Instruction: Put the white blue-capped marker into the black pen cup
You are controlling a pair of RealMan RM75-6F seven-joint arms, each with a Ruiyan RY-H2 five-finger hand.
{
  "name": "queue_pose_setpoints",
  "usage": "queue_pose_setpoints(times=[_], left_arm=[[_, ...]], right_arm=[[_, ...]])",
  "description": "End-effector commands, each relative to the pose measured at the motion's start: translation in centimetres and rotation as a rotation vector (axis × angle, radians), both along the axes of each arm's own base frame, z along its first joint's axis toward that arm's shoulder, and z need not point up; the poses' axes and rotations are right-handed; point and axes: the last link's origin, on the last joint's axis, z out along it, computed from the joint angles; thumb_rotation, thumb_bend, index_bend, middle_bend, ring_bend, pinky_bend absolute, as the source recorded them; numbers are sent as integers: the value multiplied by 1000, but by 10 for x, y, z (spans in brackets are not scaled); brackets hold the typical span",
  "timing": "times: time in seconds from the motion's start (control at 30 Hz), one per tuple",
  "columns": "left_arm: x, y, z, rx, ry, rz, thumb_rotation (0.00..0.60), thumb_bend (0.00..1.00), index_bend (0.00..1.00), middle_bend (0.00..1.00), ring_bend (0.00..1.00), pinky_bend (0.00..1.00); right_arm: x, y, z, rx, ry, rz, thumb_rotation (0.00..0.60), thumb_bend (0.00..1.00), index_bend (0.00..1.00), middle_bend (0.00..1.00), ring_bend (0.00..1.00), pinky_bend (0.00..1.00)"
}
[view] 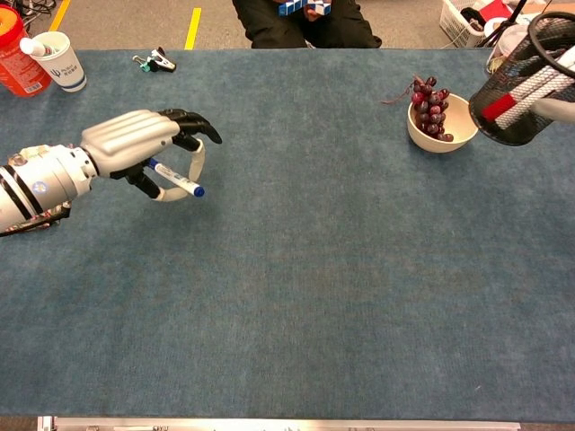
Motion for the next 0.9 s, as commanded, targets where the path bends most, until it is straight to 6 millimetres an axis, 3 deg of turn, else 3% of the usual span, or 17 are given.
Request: queue_pose_setpoints(times=[0.03,0.6,0.9], left_arm=[[5,4,21,26,-75,54,600,282,599,198,96,108],[18,6,97,60,-404,306,600,282,599,204,96,109],[33,6,123,-10,-623,416,600,282,599,207,95,109]], right_arm=[[11,-5,-11,25,7,29,600,347,437,434,357,358],[78,-29,-80,150,101,180,600,347,438,434,357,358],[103,-40,-115,187,176,219,600,347,437,434,357,364]])
